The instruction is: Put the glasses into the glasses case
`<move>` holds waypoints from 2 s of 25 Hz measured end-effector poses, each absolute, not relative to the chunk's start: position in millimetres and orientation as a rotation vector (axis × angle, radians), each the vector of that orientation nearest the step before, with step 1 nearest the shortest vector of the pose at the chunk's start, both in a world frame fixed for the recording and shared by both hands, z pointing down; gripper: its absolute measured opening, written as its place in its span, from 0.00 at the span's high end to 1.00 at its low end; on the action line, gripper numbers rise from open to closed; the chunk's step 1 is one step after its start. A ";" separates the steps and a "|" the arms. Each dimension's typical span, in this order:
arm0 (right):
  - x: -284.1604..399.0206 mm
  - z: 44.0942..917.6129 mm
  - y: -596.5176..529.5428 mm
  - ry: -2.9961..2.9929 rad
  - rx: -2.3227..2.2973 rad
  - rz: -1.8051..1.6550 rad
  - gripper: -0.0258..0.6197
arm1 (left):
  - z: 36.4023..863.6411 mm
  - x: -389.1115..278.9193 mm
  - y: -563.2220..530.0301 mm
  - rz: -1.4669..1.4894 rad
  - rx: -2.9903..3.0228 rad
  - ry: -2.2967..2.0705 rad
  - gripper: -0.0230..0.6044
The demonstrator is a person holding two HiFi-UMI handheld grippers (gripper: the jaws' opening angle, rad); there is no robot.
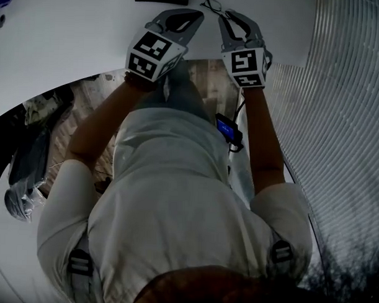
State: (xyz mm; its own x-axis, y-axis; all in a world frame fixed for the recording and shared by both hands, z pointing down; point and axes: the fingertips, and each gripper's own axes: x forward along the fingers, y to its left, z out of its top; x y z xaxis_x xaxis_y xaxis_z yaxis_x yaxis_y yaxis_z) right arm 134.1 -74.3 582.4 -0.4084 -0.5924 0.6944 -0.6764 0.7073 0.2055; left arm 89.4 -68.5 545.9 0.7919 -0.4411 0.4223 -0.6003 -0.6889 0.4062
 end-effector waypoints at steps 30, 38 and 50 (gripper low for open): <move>141.7 691.7 -102.1 -1.986 0.710 0.150 0.73 | 631.3 87.7 -94.9 0.430 2.318 -0.763 0.96; 144.0 687.1 -100.8 -2.009 0.724 0.155 0.83 | 632.7 81.6 -94.5 0.451 2.317 -0.769 0.96; 146.0 666.7 -105.3 -2.019 0.758 0.103 0.89 | 621.3 86.5 -92.3 0.438 2.335 -0.766 0.96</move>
State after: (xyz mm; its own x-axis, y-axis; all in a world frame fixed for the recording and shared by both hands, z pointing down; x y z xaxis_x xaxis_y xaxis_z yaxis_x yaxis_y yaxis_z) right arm 146.0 -105.3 666.7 -0.3632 -0.4711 0.8038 -0.5502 0.8047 0.2230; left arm 86.5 -92.3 621.3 0.7753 -0.4110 0.4795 -0.6218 -0.6296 0.4658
